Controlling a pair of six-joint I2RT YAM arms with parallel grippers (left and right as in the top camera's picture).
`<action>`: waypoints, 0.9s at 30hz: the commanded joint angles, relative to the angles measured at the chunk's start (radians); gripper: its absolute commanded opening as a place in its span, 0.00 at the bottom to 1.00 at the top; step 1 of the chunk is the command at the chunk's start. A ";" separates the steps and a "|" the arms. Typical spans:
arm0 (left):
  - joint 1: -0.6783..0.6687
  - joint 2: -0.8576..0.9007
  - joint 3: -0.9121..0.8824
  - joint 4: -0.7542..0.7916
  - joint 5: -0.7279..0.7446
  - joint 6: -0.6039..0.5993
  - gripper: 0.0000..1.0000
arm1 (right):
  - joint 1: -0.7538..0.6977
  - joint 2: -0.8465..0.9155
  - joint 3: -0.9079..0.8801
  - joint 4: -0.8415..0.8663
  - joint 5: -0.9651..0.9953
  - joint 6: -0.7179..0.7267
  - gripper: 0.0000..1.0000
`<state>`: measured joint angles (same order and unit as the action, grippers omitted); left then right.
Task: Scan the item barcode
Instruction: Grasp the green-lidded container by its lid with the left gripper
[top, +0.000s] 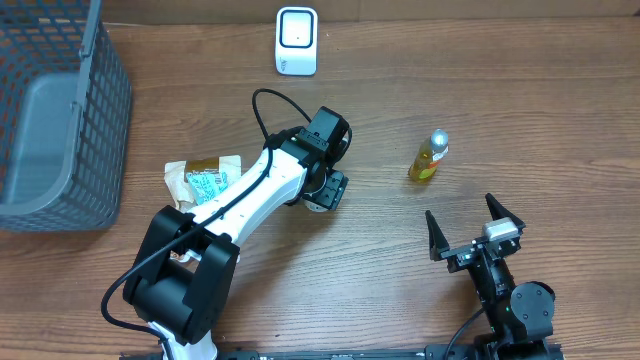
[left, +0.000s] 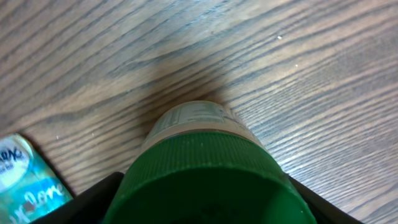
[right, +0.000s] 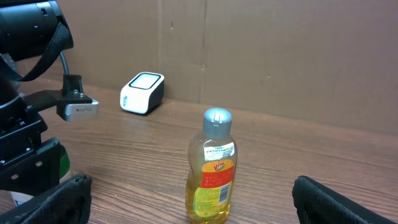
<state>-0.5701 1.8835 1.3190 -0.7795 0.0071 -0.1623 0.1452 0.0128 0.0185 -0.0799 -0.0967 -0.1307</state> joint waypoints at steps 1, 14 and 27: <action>-0.006 0.007 -0.008 -0.017 -0.063 -0.121 0.66 | -0.003 -0.010 -0.010 0.003 0.006 0.002 1.00; -0.006 0.007 -0.008 -0.050 -0.130 -0.359 0.77 | -0.003 -0.010 -0.011 0.003 0.006 0.002 1.00; -0.007 0.010 -0.047 0.011 -0.129 -0.362 0.80 | -0.003 -0.010 -0.011 0.003 0.006 0.002 1.00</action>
<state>-0.5819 1.8832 1.2919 -0.7757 -0.0990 -0.5037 0.1452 0.0128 0.0185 -0.0795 -0.0967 -0.1314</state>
